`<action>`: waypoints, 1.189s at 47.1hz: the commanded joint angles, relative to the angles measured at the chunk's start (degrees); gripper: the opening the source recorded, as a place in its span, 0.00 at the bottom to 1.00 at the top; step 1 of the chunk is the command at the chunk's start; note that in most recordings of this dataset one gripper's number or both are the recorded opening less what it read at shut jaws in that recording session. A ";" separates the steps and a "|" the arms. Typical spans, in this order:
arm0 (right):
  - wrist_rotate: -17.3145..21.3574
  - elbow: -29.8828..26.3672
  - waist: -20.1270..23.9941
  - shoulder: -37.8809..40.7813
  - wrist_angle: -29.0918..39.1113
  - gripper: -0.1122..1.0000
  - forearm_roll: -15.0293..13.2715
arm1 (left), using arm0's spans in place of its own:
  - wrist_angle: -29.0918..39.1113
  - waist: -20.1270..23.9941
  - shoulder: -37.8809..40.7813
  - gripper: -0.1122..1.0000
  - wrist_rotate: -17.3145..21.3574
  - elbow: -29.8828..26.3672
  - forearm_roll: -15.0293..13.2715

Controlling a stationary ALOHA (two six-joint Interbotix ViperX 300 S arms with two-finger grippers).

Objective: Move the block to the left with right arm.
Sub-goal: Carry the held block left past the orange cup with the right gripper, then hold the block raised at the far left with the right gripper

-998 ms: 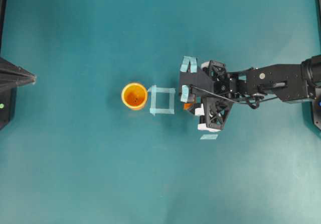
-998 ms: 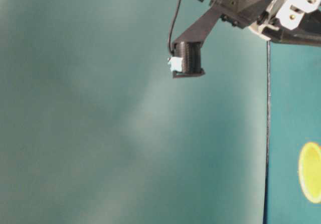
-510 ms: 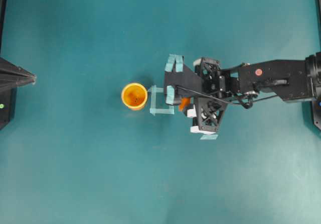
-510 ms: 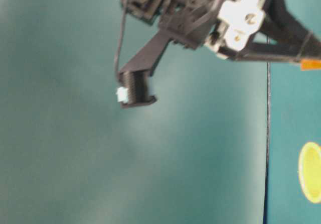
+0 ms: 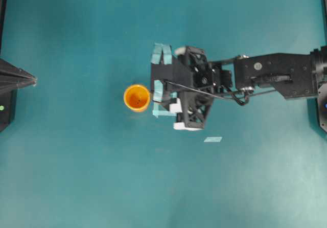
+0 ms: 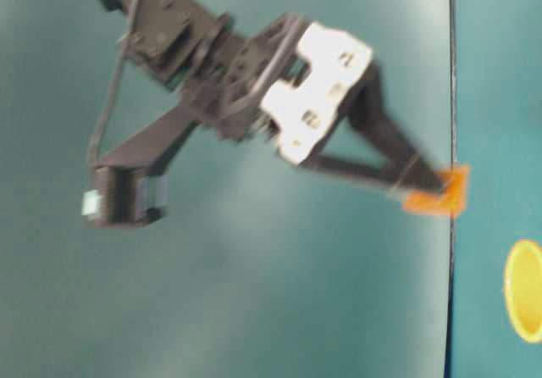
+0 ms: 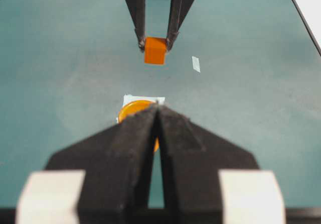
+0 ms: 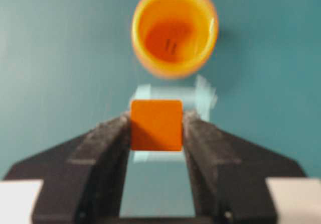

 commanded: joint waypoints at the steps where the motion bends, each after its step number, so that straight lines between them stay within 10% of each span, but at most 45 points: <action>1: 0.18 -3.69 -0.62 0.18 -1.85 0.47 -1.23 | -0.18 -0.09 0.35 0.10 0.00 -1.76 0.09; 28: -0.26 -26.98 -1.41 13.01 -5.27 0.47 -6.06 | 2.81 0.00 -1.14 0.10 0.18 -2.37 0.09; 56: 0.35 -34.89 -1.49 19.69 -9.14 0.47 -6.68 | 8.17 -0.09 -3.96 0.10 0.53 -3.69 0.09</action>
